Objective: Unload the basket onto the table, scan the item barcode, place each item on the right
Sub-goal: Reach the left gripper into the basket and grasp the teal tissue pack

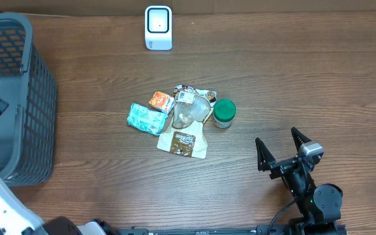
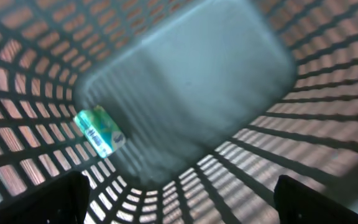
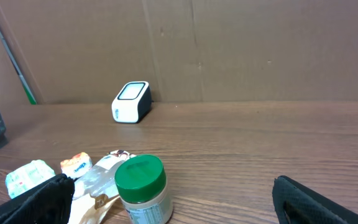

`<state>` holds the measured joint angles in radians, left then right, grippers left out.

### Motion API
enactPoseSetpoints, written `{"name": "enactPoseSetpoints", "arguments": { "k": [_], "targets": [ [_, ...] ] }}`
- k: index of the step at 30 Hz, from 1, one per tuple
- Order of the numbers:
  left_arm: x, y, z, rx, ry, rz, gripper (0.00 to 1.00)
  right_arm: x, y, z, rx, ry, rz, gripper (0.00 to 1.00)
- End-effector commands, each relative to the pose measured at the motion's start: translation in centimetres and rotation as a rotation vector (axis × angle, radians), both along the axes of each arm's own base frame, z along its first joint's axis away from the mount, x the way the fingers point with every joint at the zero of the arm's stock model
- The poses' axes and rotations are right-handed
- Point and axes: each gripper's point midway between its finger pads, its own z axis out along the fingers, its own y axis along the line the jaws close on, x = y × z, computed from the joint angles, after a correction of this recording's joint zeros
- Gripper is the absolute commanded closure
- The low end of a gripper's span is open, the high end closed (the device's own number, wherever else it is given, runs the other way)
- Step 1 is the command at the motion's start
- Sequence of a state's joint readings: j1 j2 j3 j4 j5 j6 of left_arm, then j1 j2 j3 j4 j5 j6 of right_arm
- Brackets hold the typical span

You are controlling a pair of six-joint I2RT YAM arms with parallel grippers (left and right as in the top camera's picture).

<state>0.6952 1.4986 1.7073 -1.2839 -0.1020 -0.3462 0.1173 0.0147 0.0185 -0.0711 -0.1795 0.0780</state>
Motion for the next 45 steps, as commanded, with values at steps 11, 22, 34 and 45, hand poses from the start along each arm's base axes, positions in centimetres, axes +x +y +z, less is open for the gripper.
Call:
{"name": "enactPoseSetpoints", "arguments": {
  "k": [11,22,34,45],
  "targets": [
    [-2.7,2.5,-8.0,-0.103,0.106,0.133,0.1,0.0,-0.1,-0.1,0.0,-0.007,-0.001,0.0],
    [-4.3,3.8,-13.0,-0.156,0.229,0.198,0.12,0.0,-0.1,-0.1,0.0,-0.007,-0.001,0.0],
    [-5.4,4.9,-17.4,-0.188,0.39,0.222,0.14,0.0,-0.1,-0.1,0.0,-0.007,-0.001,0.0],
    [-6.3,5.3,-21.0,-0.235,0.499,0.237,0.17,0.0,-0.1,-0.1,0.0,-0.007,-0.001,0.0]
  ]
}}
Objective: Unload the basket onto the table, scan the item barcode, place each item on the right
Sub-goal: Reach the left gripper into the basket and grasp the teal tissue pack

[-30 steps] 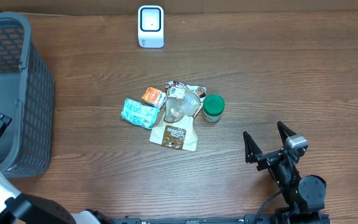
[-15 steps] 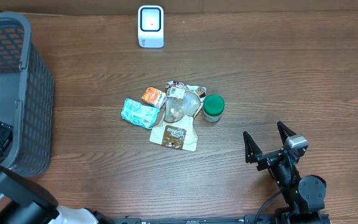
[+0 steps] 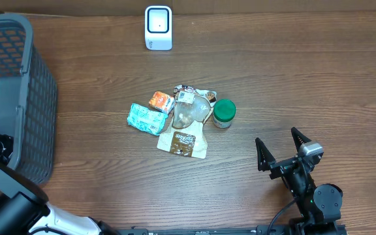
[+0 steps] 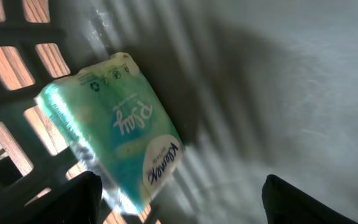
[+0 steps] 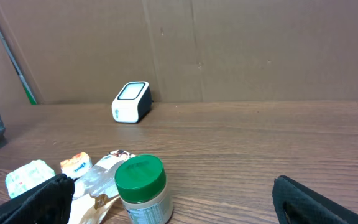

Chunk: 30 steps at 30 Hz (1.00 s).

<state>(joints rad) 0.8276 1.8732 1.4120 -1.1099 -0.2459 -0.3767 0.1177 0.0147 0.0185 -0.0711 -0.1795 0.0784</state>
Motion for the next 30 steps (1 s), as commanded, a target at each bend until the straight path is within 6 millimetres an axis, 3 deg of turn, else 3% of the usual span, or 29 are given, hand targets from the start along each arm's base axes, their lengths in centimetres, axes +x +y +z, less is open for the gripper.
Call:
{"name": "enactPoseSetpoints", "arguments": {
  "k": [1,12,20,30],
  "targets": [
    [-1.2,0.6,-1.0,0.01,0.061,0.034,0.17,0.0,-0.1,-0.1,0.0,-0.007,-0.001,0.0],
    [0.3,1.6,-1.2,0.05,-0.004,0.033,0.17,0.0,-0.1,-0.1,0.0,-0.008,-0.001,0.0],
    [1.6,1.4,-2.5,0.037,-0.077,0.03,0.19,0.0,-0.1,-0.1,0.0,-0.007,-0.001,0.0],
    [4.8,0.6,-2.8,0.054,-0.137,-0.084,0.22,0.0,-0.1,-0.1,0.0,-0.007,-0.001,0.0]
  ]
}}
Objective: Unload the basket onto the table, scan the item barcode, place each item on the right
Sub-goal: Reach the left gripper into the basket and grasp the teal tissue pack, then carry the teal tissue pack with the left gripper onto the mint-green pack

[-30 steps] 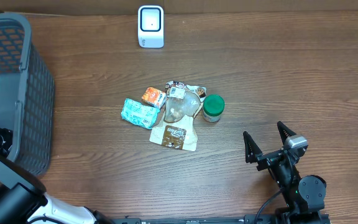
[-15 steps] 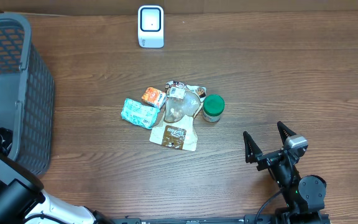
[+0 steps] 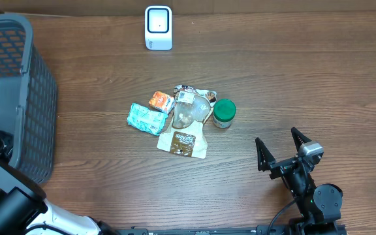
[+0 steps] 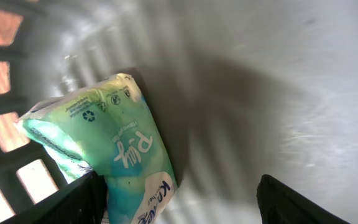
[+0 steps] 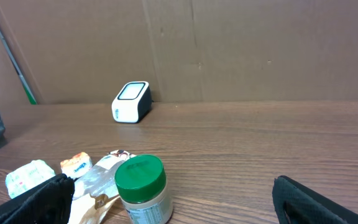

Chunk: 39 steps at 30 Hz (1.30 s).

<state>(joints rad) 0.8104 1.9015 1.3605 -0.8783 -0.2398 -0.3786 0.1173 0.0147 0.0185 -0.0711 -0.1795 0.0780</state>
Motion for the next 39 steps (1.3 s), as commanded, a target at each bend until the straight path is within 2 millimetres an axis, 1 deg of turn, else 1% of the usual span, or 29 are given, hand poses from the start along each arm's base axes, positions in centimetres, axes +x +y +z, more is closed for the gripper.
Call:
{"name": "enactPoseSetpoints", "arguments": {
  "k": [1,9,12,14,20,25,27,32,37,39],
  "targets": [
    [2.0,-1.9,-0.9,-0.044,-0.029,-0.09,0.23,0.0,-0.1,-0.1,0.0,-0.007,-0.001,0.0],
    [6.1,-3.3,-0.4,0.004,-0.061,-0.25,0.24,0.0,-0.1,-0.1,0.0,-0.007,-0.001,0.0],
    [7.1,-3.7,0.0,0.017,-0.065,-0.305,0.25,0.0,-0.1,-0.1,0.0,-0.007,-0.001,0.0],
    [7.4,-3.7,0.4,0.019,-0.069,-0.309,0.25,0.0,-0.1,-0.1,0.0,-0.007,-0.001,0.0],
    [7.6,-3.4,2.5,0.014,-0.068,-0.281,0.37,0.0,-0.1,-0.1,0.0,-0.007,-0.001,0.0],
    [8.0,-3.0,5.1,0.023,-0.083,-0.249,0.39,0.0,-0.1,-0.1,0.0,-0.007,-0.001,0.0],
    [8.0,-3.0,5.7,0.021,-0.083,-0.242,0.39,0.0,-0.1,-0.1,0.0,-0.007,-0.001,0.0],
    [7.0,-3.0,5.4,0.025,-0.035,-0.235,0.39,0.0,-0.1,-0.1,0.0,-0.007,-0.001,0.0],
    [5.3,-2.9,4.1,0.006,0.011,-0.211,0.4,0.0,-0.1,-0.1,0.0,-0.007,-0.001,0.0],
    [4.4,-2.8,3.4,-0.006,0.026,-0.195,0.42,0.0,-0.1,-0.1,0.0,-0.007,-0.001,0.0]
  ]
}}
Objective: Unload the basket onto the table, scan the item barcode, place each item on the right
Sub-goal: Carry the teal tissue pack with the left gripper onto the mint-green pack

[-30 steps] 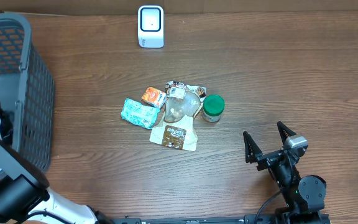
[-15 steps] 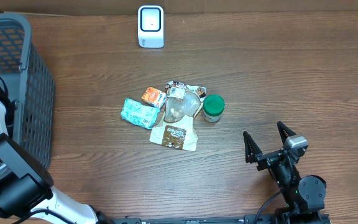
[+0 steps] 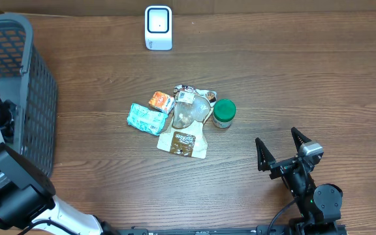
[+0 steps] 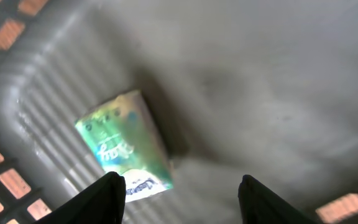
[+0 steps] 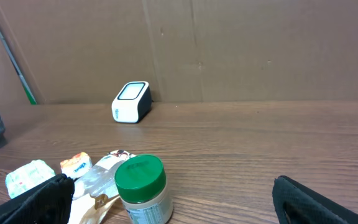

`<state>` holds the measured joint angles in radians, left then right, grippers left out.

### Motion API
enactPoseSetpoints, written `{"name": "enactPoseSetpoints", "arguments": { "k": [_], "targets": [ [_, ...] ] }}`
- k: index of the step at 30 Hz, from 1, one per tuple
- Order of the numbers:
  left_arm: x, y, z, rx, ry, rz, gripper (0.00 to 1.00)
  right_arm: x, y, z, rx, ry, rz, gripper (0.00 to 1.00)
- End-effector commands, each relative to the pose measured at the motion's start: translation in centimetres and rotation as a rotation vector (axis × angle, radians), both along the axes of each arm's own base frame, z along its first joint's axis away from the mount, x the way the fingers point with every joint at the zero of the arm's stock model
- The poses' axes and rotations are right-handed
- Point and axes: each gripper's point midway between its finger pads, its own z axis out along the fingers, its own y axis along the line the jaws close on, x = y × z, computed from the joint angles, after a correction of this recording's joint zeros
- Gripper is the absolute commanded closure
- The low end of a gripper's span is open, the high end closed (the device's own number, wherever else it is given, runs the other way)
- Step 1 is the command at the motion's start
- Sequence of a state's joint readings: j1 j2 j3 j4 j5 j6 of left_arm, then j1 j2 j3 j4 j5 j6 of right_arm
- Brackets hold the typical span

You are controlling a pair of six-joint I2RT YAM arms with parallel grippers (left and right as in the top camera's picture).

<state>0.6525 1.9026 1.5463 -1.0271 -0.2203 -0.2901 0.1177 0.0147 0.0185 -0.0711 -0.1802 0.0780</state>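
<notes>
A green tissue pack (image 4: 126, 147) lies on the grey floor of the basket (image 4: 266, 87), near a corner. My left gripper (image 4: 182, 200) hangs open above it, the pack just off its left finger and nothing between the fingers. In the overhead view the left arm reaches down into the basket (image 3: 41, 111). The white scanner (image 3: 158, 27) stands at the table's far edge. My right gripper (image 3: 282, 151) rests open at the front right, holding nothing.
A pile lies mid-table: a green tissue pack (image 3: 147, 119), an orange packet (image 3: 161, 102), a clear bag (image 3: 189, 111), a brown pouch (image 3: 183, 142) and a green-lidded jar (image 5: 143, 190). A cardboard wall (image 5: 229, 50) stands behind the scanner (image 5: 131, 102).
My left gripper has drawn back from the tissue pack in the basket, which now looks smaller and farther away. It is still open. The right arm and the pile have not moved.
My left gripper first hung open high over the basket with the tissue pack far below. Then it was close down by the pack on the basket floor, and stayed there. Now it stands higher, open and holding nothing, the pack left lying in the basket.
</notes>
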Motion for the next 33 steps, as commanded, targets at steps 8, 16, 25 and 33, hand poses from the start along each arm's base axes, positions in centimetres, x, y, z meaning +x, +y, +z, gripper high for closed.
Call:
{"name": "enactPoseSetpoints", "arguments": {
  "k": [8,16,25,33],
  "targets": [
    [-3.5,1.3,-3.9,-0.011,0.056,0.046,0.47,0.0,-0.1,-0.1,0.0,-0.007,-0.002,0.0],
    [-2.5,1.2,-5.7,0.018,0.013,0.019,0.46,0.0,-0.1,-0.1,0.0,-0.007,-0.002,0.0],
    [-3.1,0.5,-7.0,0.006,0.029,0.015,0.8,0.0,-0.1,-0.1,0.0,-0.007,-0.002,0.0],
    [-2.9,0.7,-5.4,0.004,0.031,0.014,0.96,0.0,-0.1,-0.1,0.0,-0.007,-0.002,0.0]
  ]
}}
